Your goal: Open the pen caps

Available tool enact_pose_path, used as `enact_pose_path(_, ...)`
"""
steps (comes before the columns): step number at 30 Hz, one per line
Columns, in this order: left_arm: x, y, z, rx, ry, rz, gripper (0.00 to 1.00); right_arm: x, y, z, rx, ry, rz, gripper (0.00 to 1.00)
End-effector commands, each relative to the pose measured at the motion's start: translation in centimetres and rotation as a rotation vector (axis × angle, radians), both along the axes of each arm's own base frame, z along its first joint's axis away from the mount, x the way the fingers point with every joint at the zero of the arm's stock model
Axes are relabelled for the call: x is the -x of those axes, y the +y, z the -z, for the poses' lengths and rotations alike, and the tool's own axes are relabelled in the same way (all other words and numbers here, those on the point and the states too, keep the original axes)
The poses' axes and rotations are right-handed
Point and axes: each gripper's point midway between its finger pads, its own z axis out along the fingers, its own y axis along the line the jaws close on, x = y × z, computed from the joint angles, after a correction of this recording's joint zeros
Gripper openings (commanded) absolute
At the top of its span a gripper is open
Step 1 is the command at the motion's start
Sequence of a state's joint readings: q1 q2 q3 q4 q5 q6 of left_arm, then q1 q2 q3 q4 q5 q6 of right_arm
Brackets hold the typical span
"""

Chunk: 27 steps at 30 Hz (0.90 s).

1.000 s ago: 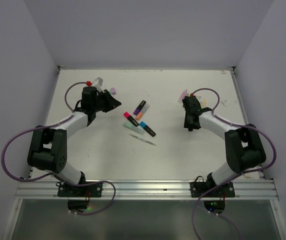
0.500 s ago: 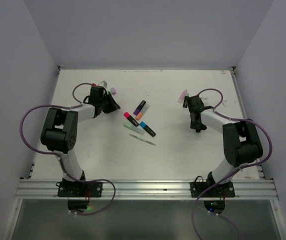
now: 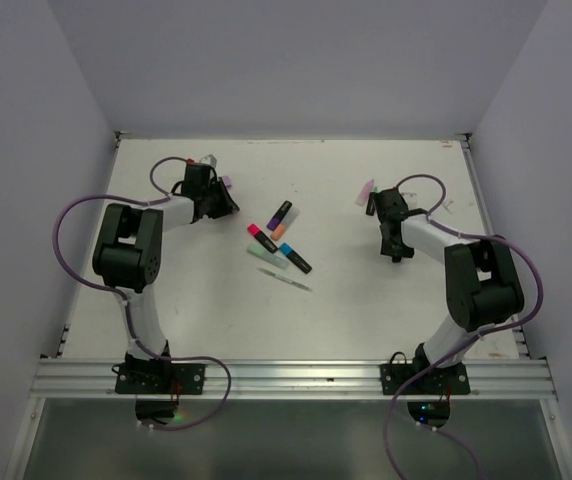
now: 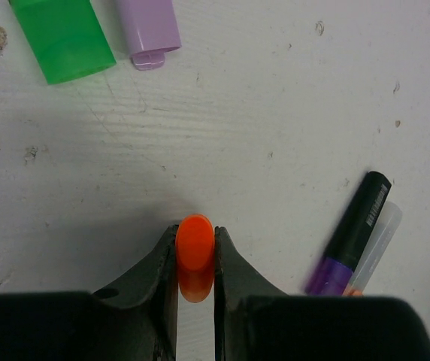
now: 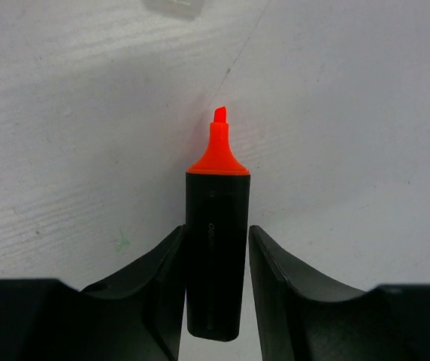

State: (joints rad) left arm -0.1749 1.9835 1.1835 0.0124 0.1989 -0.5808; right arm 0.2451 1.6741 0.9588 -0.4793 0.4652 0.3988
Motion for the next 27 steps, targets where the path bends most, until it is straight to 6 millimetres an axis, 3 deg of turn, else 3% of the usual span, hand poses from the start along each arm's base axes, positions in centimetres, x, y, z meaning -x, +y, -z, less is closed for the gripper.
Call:
enact_pose_path(1, -0.7, 0.8, 0.0, -0.036, -0.014, 0.003, 0.0, -1.5, -0.7, -1.1, 0.035, -0.033, 0.018, 0.42)
enact_pose_path(4, -0.7, 0.9, 0.2, -0.031, -0.008, 0.004, 0.0, -1.8, -0.6, -1.3, 0.035, -0.036, 0.02, 0.46)
enact_pose_path(9, -0.7, 0.9, 0.1, -0.031, -0.01, 0.005, 0.13, -1.8, -0.9, -1.9, 0.043, -0.05, 0.025, 0.51)
enact_pose_path(12, -0.5, 1.0, -0.3, -0.033, -0.019, 0.006, 0.21, -2.1, -0.7, -3.2, 0.043, -0.095, 0.0, 0.51)
enact_pose_path(15, 0.3, 1.4, -0.5, -0.046, 0.004, -0.003, 0.29, -2.7, 1.1, -5.8, 0.059, -0.145, -0.101, 0.52)
enact_pose_path(18, 0.6, 1.9, -1.4, -0.068, -0.019, -0.02, 0.4, -3.2, 4.4, -7.6, 0.066, -0.17, -0.21, 0.52)
enact_pose_path(19, 0.6, 2.1, -1.6, -0.072, -0.022, -0.029, 0.43, -3.2, 6.3, -8.1, 0.064, -0.178, -0.261, 0.52)
enact_pose_path(21, 0.8, 2.1, -2.0, -0.069, -0.029, -0.031, 0.49, -3.0, 8.8, -8.1, 0.017, -0.173, -0.325, 0.52)
enact_pose_path(24, 1.0, 2.4, -2.4, -0.076, -0.025, -0.041, 0.57, -3.0, 14.0, -8.1, -0.077, -0.19, -0.473, 0.52)
enact_pose_path(27, 1.2, 2.8, -3.4, -0.092, -0.036, -0.057, 0.6, -1.9, 18.9, -6.9, -0.196, -0.166, -0.622, 0.52)
